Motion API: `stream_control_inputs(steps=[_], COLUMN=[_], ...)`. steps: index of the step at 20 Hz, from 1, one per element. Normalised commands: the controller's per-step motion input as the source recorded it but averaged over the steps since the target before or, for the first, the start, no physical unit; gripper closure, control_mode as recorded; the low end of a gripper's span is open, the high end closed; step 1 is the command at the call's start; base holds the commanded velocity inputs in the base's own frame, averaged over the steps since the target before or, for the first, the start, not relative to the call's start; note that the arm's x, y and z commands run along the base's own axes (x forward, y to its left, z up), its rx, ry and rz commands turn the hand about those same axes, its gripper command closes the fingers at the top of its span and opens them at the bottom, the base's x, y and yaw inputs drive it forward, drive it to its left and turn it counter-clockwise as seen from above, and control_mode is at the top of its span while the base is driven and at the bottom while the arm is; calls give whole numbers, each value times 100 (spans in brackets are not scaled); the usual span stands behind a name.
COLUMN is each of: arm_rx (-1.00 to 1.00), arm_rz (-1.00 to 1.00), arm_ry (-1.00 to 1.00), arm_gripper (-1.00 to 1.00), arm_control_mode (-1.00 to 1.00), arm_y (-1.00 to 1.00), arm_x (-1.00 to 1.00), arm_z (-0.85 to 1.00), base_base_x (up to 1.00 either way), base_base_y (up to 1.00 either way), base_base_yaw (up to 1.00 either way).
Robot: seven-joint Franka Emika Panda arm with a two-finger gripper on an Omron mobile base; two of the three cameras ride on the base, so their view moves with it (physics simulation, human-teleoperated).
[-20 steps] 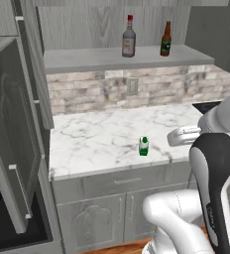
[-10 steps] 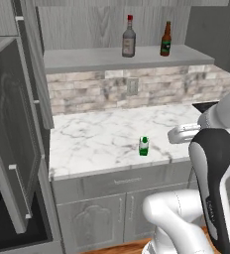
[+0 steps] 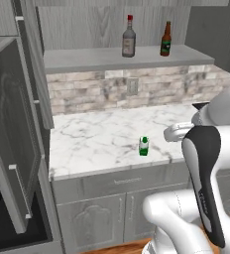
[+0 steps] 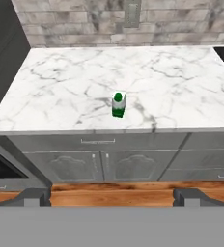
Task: Sort all alcoholic drinks to one cabinet, and non-alcoholic drinks to the other.
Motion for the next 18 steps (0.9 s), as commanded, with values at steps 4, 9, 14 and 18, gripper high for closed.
stream_control_inputs(steps=[4, 9, 14, 18], arm_rx=[0, 0, 0, 0], arm_rz=[-2, -2, -2, -1], arm_ry=[3, 2, 1, 0], arm_gripper=[-100, -100, -100, -100], arm_control_mode=[-100, -100, -100, -100], arm_y=[0, 0, -2, -1], arm_x=[27, 27, 23, 23], arm_z=[-14, -18, -21, -21], base_base_x=[0, 0, 0, 0], base_base_y=[0, 0, 0, 0], base_base_yaw=[0, 0, 0, 0])
